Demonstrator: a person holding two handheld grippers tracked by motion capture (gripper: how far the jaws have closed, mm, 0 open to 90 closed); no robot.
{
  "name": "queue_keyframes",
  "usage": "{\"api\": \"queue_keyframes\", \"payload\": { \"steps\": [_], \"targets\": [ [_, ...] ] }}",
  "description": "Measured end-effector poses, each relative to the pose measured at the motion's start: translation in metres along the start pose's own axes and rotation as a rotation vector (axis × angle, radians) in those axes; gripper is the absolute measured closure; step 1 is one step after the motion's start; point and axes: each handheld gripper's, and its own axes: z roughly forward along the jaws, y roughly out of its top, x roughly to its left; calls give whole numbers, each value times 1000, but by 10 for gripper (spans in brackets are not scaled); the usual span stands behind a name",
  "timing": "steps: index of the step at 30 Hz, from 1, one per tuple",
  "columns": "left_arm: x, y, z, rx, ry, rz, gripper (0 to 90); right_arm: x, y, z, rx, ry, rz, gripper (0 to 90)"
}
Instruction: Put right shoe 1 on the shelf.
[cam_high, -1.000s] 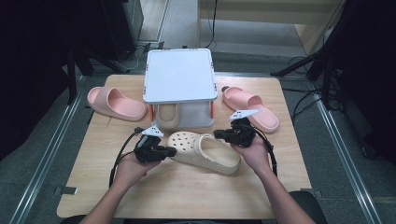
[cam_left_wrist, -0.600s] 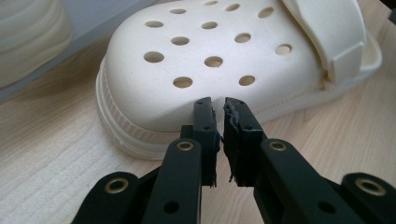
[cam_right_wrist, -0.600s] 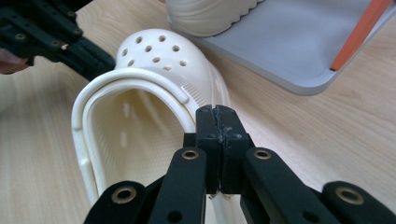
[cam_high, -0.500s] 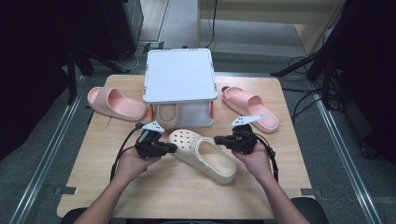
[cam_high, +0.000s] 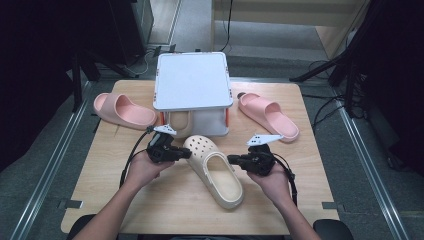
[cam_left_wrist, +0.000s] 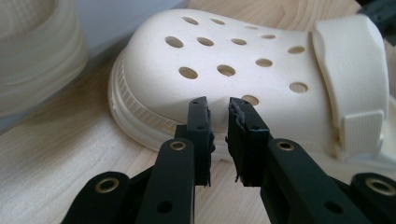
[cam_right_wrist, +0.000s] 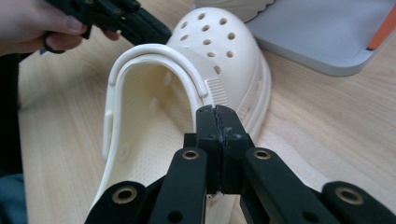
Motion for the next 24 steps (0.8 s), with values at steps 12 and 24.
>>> {"api": "queue_keyframes", "payload": {
  "steps": [12, 24],
  "targets": [
    [1, 13, 10, 3, 9, 44, 786, 18, -10, -3, -18, -24, 8, 900],
    [1, 24, 13, 19, 30, 67, 781, 39, -14, -1, -11, -74, -68, 860]
  ]
}}
